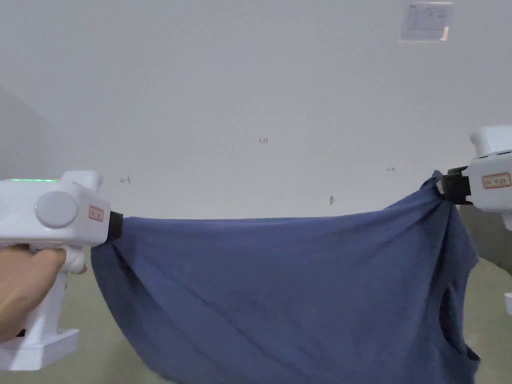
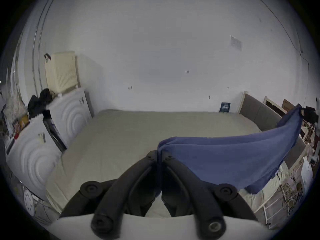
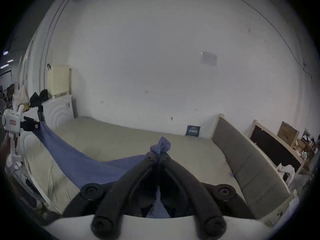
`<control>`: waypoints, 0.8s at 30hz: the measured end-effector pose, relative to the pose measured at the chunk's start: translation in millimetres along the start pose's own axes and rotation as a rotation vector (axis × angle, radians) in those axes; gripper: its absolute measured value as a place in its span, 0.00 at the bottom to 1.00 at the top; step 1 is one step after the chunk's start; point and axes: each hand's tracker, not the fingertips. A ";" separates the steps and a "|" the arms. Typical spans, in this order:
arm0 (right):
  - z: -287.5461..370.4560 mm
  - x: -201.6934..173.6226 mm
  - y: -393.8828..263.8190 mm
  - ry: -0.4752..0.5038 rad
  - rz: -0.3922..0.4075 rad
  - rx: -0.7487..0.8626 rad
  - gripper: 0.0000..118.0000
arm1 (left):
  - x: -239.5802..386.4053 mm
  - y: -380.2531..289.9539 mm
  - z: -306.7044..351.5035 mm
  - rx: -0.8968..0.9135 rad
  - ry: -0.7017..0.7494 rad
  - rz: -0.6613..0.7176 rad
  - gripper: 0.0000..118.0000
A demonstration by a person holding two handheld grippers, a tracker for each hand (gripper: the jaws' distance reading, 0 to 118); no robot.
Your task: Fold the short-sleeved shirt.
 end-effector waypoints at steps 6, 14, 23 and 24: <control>-2.0 3.0 8.5 -0.011 -0.053 0.043 0.02 | 8.3 41.8 5.1 0.041 0.049 0.000 0.02; -27.5 -2.7 22.9 -0.011 -0.065 0.062 0.02 | 3.7 66.9 3.3 0.063 0.079 0.027 0.02; -87.6 8.6 67.1 -0.039 -0.066 0.058 0.02 | 15.3 106.9 -36.2 0.066 0.126 -0.028 0.02; -94.0 9.8 72.2 -0.042 -0.067 0.063 0.02 | 16.7 113.1 -41.7 0.069 0.128 -0.030 0.02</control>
